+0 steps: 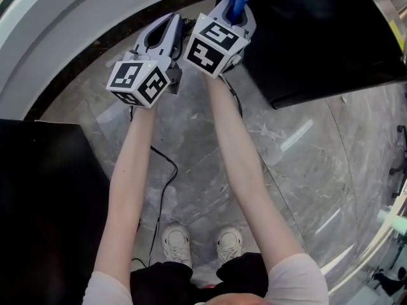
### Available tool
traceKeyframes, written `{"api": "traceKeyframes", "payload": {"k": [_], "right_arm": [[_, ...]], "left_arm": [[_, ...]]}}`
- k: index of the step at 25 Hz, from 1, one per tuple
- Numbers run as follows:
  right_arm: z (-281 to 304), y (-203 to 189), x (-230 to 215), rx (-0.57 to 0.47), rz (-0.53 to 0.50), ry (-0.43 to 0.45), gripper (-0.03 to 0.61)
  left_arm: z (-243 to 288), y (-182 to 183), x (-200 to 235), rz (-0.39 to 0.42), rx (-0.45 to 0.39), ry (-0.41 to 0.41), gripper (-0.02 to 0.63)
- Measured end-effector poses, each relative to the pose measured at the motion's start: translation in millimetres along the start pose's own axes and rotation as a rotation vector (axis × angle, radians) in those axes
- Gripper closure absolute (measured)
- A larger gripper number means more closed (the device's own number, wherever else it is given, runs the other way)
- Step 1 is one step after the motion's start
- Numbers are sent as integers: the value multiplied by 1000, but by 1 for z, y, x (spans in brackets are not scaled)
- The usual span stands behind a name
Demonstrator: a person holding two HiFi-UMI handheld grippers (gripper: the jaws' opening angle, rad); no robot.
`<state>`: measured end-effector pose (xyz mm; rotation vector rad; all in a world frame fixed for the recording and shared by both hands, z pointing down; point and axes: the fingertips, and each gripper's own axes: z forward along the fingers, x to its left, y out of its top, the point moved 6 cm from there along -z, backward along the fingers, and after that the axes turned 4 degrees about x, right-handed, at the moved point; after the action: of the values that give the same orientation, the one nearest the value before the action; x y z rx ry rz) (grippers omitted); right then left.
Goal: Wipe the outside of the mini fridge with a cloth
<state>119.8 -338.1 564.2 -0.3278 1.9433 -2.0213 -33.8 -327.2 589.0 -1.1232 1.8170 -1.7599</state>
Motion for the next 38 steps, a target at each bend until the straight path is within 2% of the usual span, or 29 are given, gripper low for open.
{"api": "traceKeyframes", "payload": {"k": [4, 8, 10, 13, 16, 19, 27, 38], "right_arm": [[31, -7, 27, 14, -77, -2, 517], [52, -14, 44, 44, -113, -33, 517], [61, -21, 43, 75, -99, -60, 517], [74, -20, 41, 94, -93, -79, 517], [74, -21, 38, 95, -103, -99, 517], [68, -27, 35, 93, -121, -117, 516], [37, -26, 10, 61, -140, -156, 517], [-34, -17, -47, 39, -123, -222, 517]], "left_arm": [[-5, -7, 17, -8, 8, 22, 609], [-24, -2, 40, -5, -8, 60, 609], [-34, -5, 49, -2, -5, 88, 609], [-41, -7, 60, -39, -10, 124, 609], [-44, -11, 62, -13, 23, 127, 609], [-46, -13, 62, -38, 14, 131, 609], [-32, -20, 41, -61, 15, 90, 609], [-14, -32, -29, -50, 70, -10, 609]]}}
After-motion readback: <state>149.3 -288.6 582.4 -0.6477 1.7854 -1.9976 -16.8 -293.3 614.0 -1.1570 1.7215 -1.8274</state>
